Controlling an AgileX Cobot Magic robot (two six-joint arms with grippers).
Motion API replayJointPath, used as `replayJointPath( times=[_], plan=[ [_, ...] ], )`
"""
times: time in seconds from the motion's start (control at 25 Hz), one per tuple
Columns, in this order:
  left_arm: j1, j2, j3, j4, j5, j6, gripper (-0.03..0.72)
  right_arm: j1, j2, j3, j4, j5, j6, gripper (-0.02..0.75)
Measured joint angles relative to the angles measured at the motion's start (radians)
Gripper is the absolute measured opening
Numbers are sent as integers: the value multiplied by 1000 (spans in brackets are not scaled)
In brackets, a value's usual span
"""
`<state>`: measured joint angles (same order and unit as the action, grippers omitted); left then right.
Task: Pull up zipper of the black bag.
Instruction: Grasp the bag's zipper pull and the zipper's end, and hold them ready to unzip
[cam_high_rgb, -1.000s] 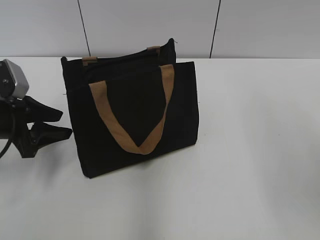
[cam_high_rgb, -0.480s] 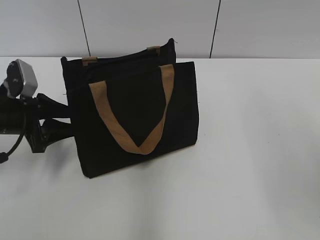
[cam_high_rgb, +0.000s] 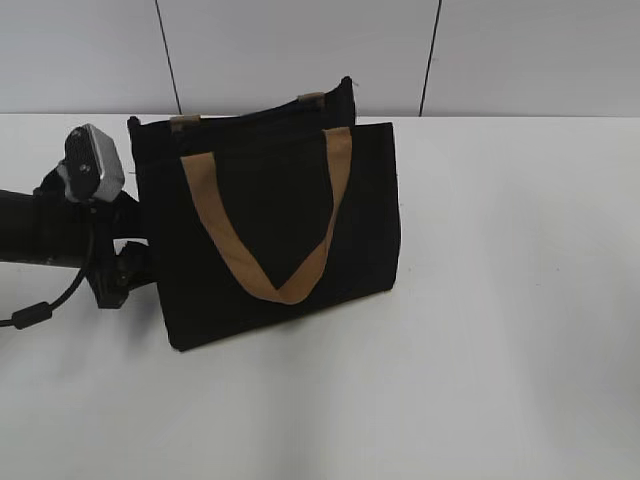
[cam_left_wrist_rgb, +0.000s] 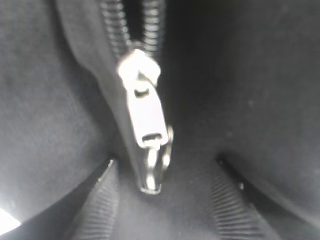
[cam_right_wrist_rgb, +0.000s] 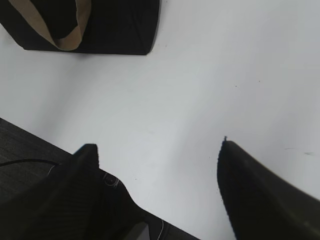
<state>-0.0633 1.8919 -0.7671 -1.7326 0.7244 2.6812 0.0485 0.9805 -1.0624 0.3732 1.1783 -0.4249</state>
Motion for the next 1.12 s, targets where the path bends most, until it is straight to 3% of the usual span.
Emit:
replayJointPath(
  times=[0.12, 0.24, 0.44, 0.6, 0.8, 1.12],
  plan=[
    [-5, 0, -8, 0, -22, 0, 438, 0, 0, 0, 1, 0, 0, 557],
    [-5, 0, -9, 0, -32, 0, 365, 0, 0, 0, 1, 0, 0, 557],
    [-6, 0, -9, 0, -32, -6, 83, 0, 0, 0, 2, 0, 0, 557],
    [-6, -18, -9, 0, -52, -70, 75, 0, 0, 0, 15, -12, -4, 557],
    [-8, -121, -9, -1, -219, -140, 75, 0, 0, 0, 47, -28, -21, 557],
    [-8, -308, -4, -1, -346, -156, 75, 0, 0, 0, 109, -81, -58, 557]
  ],
)
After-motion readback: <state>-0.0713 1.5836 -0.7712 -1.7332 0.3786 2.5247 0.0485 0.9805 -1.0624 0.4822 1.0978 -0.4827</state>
